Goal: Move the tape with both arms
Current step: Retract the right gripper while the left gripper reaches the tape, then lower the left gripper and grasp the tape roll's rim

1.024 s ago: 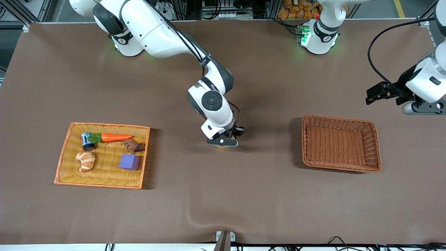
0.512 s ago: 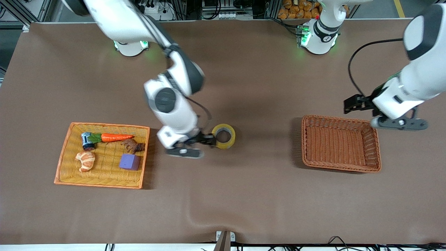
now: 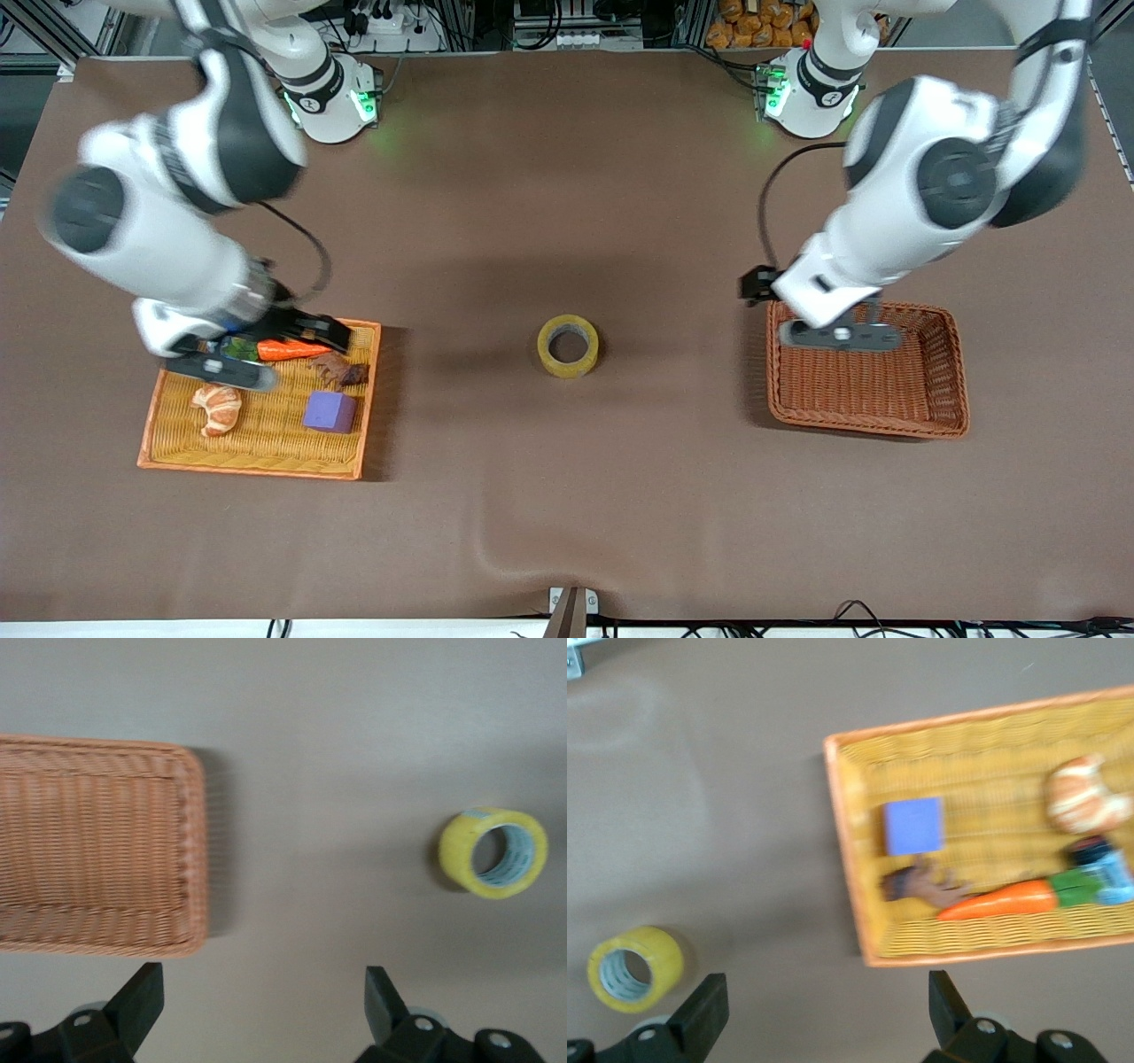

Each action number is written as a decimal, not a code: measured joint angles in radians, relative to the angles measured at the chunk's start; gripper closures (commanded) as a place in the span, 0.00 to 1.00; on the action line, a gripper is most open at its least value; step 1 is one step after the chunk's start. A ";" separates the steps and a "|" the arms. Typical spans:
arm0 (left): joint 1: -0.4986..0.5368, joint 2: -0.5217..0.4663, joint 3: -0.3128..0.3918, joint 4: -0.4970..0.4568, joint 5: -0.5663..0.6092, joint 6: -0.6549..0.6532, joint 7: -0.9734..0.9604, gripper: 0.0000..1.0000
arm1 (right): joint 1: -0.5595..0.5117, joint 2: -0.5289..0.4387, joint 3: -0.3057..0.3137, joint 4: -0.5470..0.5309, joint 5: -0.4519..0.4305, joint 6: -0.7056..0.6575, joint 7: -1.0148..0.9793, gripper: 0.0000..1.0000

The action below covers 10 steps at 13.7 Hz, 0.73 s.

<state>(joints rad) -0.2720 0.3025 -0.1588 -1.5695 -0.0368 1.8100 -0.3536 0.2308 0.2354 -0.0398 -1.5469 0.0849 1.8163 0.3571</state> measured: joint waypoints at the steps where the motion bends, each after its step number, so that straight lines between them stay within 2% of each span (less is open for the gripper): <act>1: -0.026 0.026 0.000 0.000 0.000 0.025 -0.019 0.00 | -0.042 -0.039 -0.001 -0.009 -0.001 -0.023 -0.065 0.00; 3: -0.092 0.096 0.002 0.000 0.007 0.079 -0.080 0.00 | -0.156 -0.126 -0.002 -0.034 -0.001 -0.084 -0.264 0.00; 6: -0.186 0.174 0.003 0.009 0.073 0.160 -0.268 0.00 | -0.252 -0.181 0.000 -0.051 -0.049 -0.158 -0.456 0.00; 10: -0.290 0.308 0.005 0.077 0.090 0.264 -0.441 0.00 | -0.299 -0.247 0.000 -0.077 -0.070 -0.236 -0.509 0.00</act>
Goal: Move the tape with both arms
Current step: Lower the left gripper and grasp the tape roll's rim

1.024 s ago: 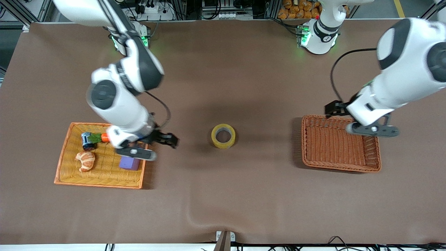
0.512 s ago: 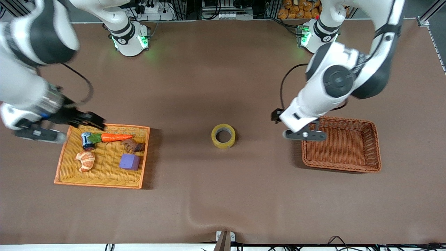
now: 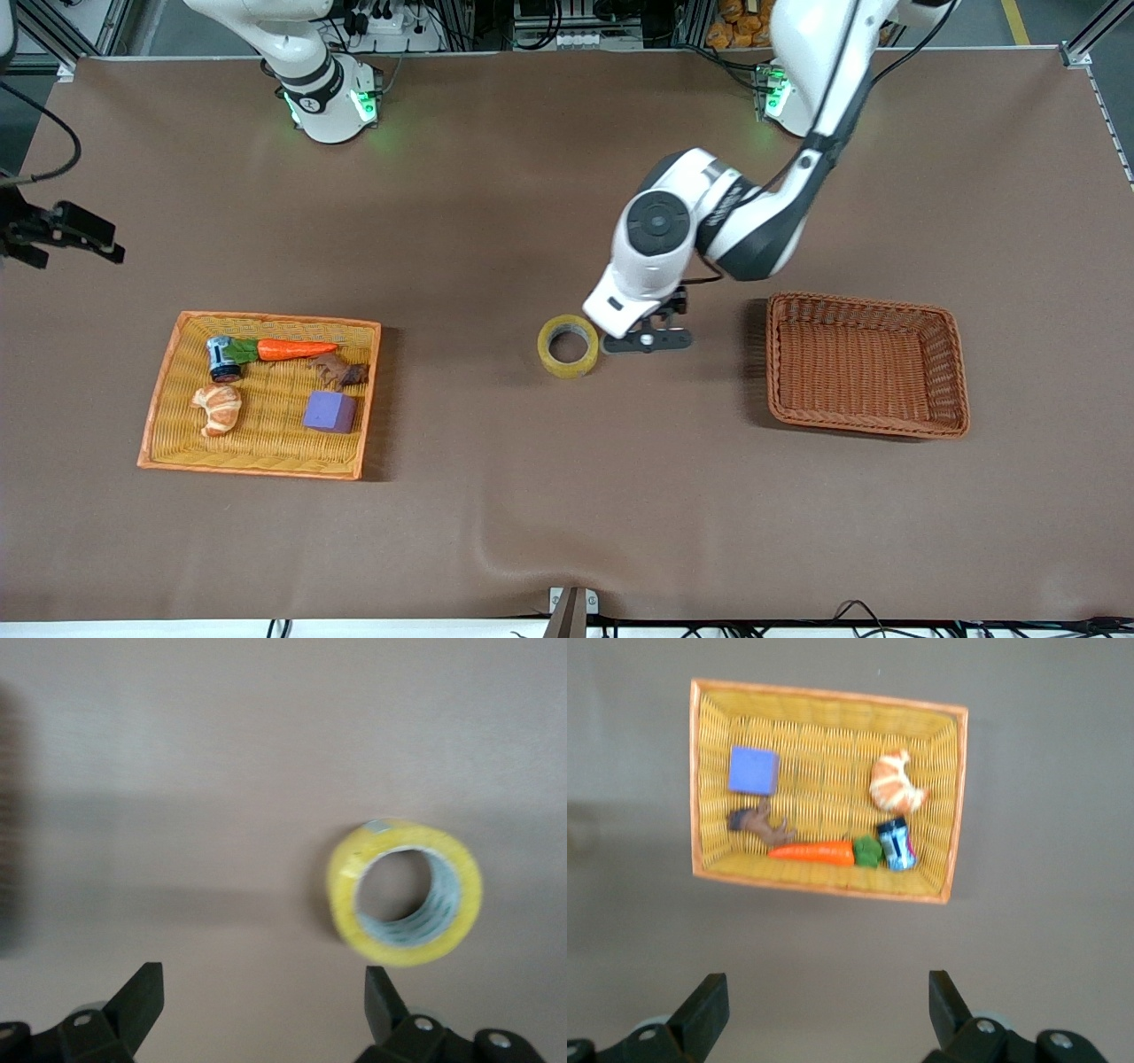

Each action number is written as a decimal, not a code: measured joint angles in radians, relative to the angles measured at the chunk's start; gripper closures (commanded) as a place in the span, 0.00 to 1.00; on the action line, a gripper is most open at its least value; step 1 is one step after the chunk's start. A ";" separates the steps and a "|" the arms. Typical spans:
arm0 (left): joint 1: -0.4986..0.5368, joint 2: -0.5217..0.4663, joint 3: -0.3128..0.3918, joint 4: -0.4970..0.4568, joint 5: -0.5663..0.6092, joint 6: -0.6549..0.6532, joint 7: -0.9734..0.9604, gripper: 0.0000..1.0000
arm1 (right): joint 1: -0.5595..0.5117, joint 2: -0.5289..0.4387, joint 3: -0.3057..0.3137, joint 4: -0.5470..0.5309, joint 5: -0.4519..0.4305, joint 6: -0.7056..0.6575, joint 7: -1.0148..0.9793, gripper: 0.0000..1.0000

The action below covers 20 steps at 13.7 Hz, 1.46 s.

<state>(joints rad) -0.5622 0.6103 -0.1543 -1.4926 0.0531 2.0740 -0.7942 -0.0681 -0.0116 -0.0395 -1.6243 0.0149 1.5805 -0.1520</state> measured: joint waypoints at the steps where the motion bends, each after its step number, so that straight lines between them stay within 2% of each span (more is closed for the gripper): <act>1: -0.012 0.031 0.001 0.009 0.000 0.038 -0.023 0.00 | 0.000 -0.012 0.003 -0.003 0.000 -0.013 0.007 0.00; 5: -0.041 0.114 0.001 0.025 0.000 0.139 -0.094 0.00 | 0.000 -0.019 0.008 -0.020 0.000 -0.006 0.017 0.00; 11: -0.043 0.148 0.003 0.035 0.000 0.177 -0.111 0.00 | 0.000 -0.004 0.008 -0.029 0.000 0.006 0.021 0.00; 13: -0.043 0.163 0.003 0.038 0.000 0.191 -0.111 0.18 | -0.003 -0.002 0.005 -0.030 0.000 0.008 0.032 0.00; 14: -0.043 0.171 0.004 0.039 0.000 0.200 -0.111 0.31 | -0.005 -0.002 0.004 -0.030 0.000 0.012 0.043 0.00; 16: -0.043 0.185 0.004 0.040 0.000 0.204 -0.111 0.63 | -0.006 -0.002 0.004 -0.029 0.000 0.014 0.056 0.00; 18: -0.043 0.196 0.004 0.042 0.000 0.209 -0.111 0.89 | -0.006 -0.002 0.006 -0.025 0.000 0.014 0.076 0.00; 19: -0.043 0.200 0.004 0.043 0.000 0.217 -0.111 0.99 | -0.006 -0.002 0.007 -0.022 0.000 0.014 0.083 0.00; 20: -0.043 0.203 0.004 0.044 0.000 0.224 -0.111 1.00 | -0.006 -0.003 0.007 -0.019 0.000 0.014 0.086 0.00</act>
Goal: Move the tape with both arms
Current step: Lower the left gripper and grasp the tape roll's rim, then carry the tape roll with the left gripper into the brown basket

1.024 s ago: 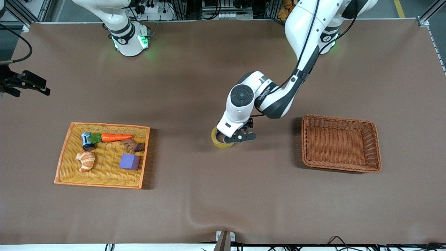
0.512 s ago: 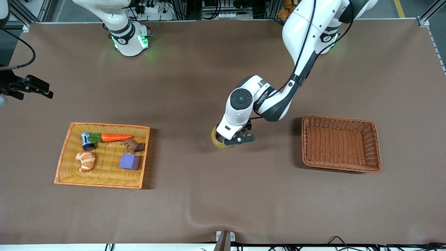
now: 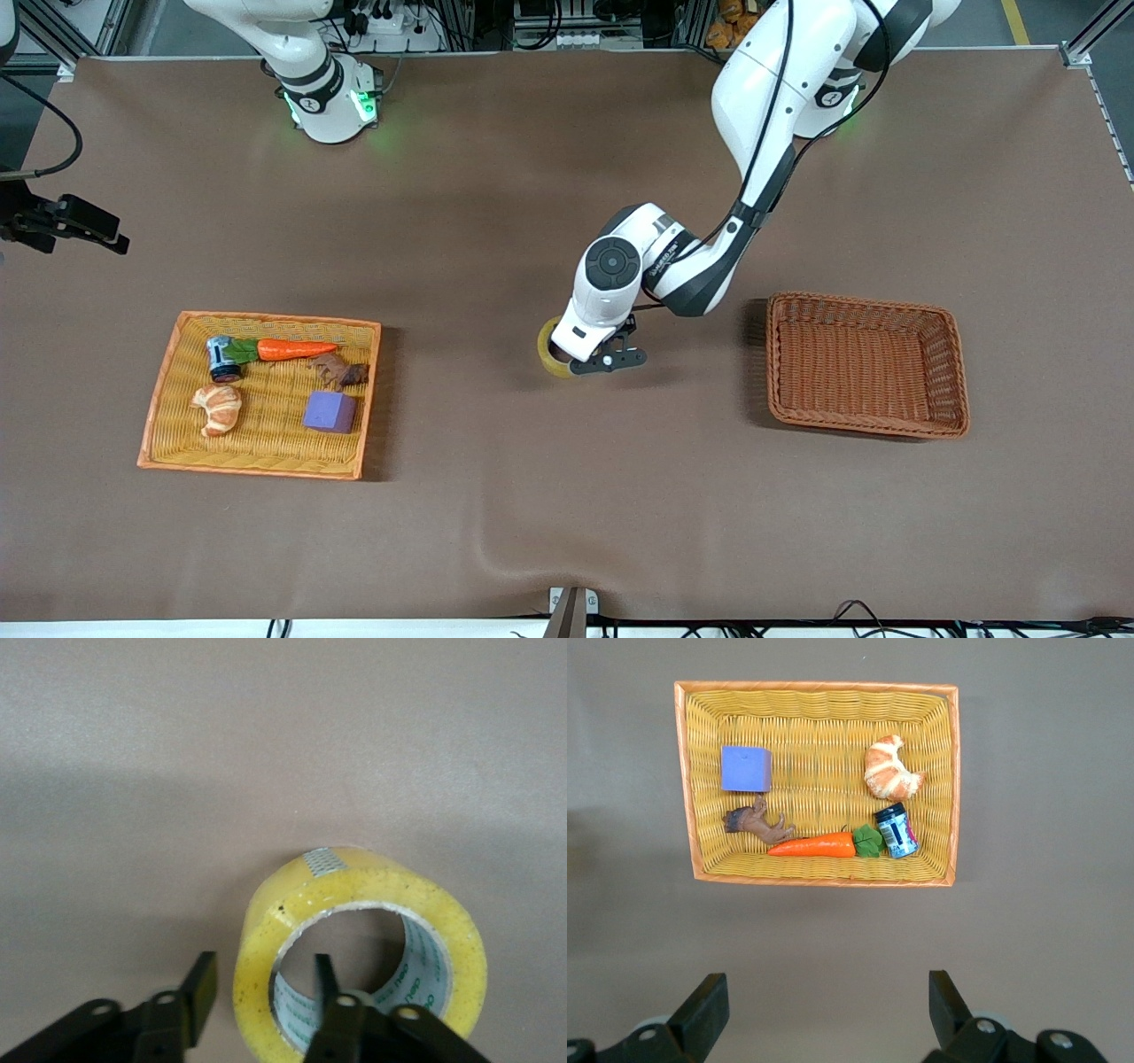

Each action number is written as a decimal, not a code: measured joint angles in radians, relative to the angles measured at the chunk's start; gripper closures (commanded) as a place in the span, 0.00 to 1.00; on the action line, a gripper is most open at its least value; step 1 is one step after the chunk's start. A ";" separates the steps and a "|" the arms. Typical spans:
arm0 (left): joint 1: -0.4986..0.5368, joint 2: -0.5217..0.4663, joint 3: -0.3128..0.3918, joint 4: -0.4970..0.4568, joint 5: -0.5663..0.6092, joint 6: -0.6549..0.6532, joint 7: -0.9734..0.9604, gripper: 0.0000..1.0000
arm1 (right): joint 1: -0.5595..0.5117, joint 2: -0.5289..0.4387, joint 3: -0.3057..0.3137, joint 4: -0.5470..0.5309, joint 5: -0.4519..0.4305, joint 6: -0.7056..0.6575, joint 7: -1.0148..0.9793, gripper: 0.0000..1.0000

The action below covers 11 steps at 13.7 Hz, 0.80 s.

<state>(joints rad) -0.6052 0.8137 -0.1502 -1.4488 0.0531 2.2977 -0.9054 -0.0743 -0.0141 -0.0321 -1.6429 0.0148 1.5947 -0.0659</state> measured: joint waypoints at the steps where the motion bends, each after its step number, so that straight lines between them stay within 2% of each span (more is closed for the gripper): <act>1: 0.000 0.003 0.000 0.000 0.000 0.003 0.000 1.00 | 0.000 0.000 0.000 0.002 0.000 0.000 0.001 0.00; 8: 0.013 -0.005 0.011 0.025 0.002 0.019 0.005 1.00 | 0.000 0.000 0.006 0.009 0.000 0.000 0.005 0.00; 11: 0.074 -0.070 0.014 0.045 0.003 0.017 0.036 1.00 | 0.000 0.001 0.006 0.009 0.000 -0.001 0.008 0.00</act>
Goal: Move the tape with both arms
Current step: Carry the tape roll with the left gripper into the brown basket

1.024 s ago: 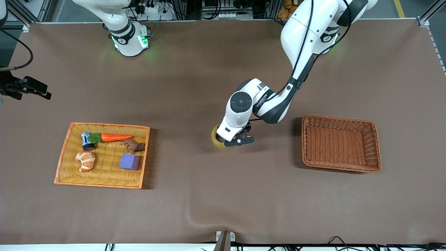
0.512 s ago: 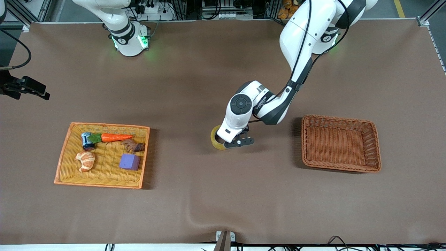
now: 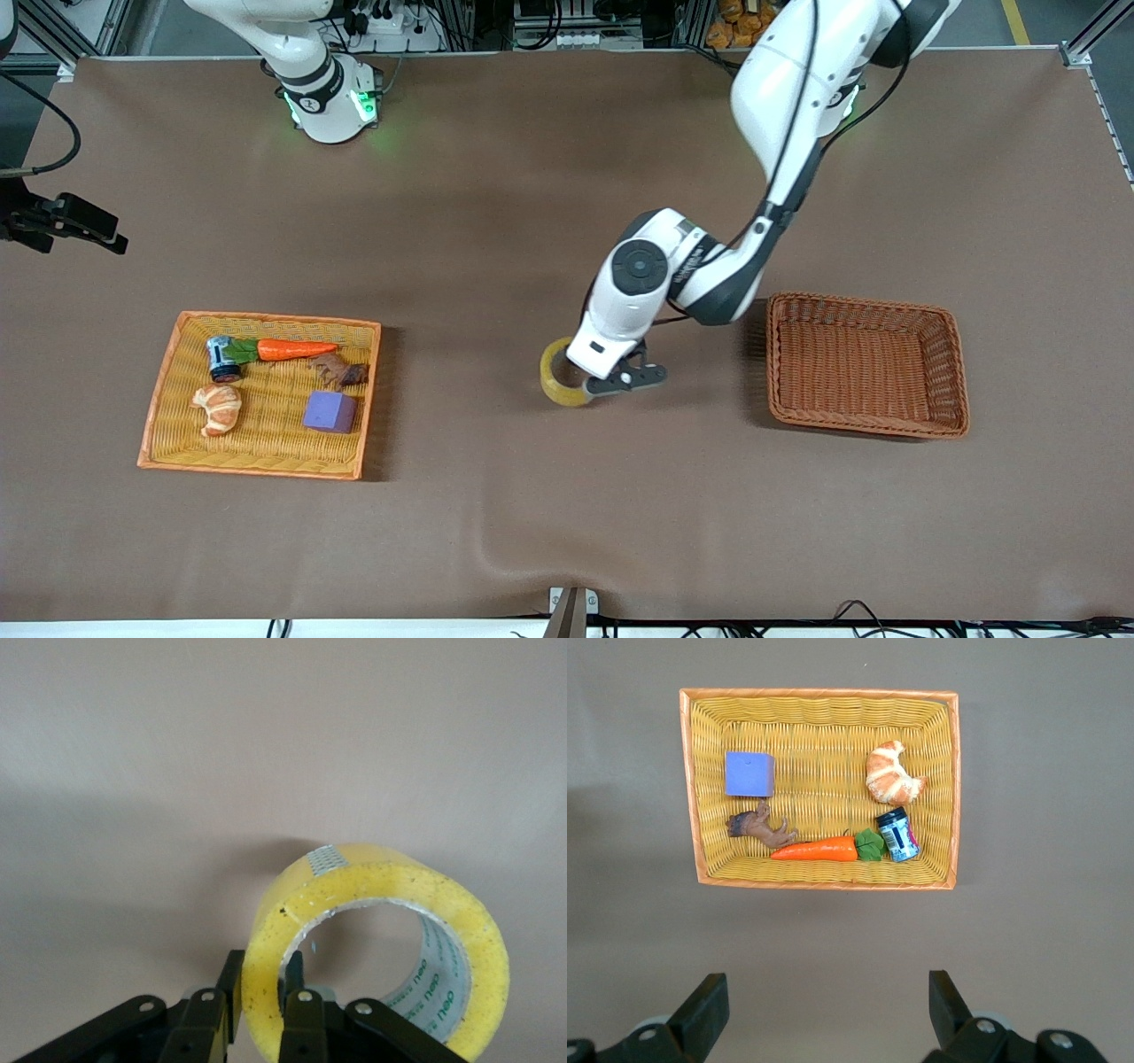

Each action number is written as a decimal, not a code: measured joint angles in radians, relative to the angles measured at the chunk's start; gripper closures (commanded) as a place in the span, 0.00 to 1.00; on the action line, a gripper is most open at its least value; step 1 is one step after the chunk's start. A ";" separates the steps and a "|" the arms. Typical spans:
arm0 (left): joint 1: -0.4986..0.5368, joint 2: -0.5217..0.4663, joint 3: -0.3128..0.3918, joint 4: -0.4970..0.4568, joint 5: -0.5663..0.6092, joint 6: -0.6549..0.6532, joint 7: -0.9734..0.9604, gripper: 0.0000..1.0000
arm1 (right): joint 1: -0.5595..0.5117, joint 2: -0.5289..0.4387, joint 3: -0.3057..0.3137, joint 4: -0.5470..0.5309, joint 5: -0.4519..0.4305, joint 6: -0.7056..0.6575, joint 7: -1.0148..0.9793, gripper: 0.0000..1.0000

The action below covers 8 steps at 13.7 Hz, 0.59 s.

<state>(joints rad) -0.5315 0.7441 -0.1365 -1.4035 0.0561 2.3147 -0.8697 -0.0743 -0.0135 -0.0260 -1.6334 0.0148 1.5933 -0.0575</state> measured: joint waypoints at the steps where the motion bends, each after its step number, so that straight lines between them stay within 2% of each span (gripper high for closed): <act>1: 0.023 -0.032 0.000 0.001 0.000 -0.012 0.019 1.00 | 0.000 0.001 0.000 0.000 0.000 0.000 0.001 0.00; 4: 0.089 -0.126 0.000 0.000 0.001 -0.110 0.110 1.00 | 0.000 0.010 0.001 0.000 0.000 0.000 0.002 0.00; 8: 0.207 -0.209 -0.001 -0.001 0.001 -0.250 0.342 1.00 | 0.000 0.022 0.002 0.000 0.000 0.003 0.002 0.00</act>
<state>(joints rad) -0.3245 0.5352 -0.1371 -1.4049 0.0567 2.0649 -0.5277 -0.0742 0.0080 -0.0237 -1.6333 0.0149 1.5965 -0.0554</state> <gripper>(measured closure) 0.784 0.000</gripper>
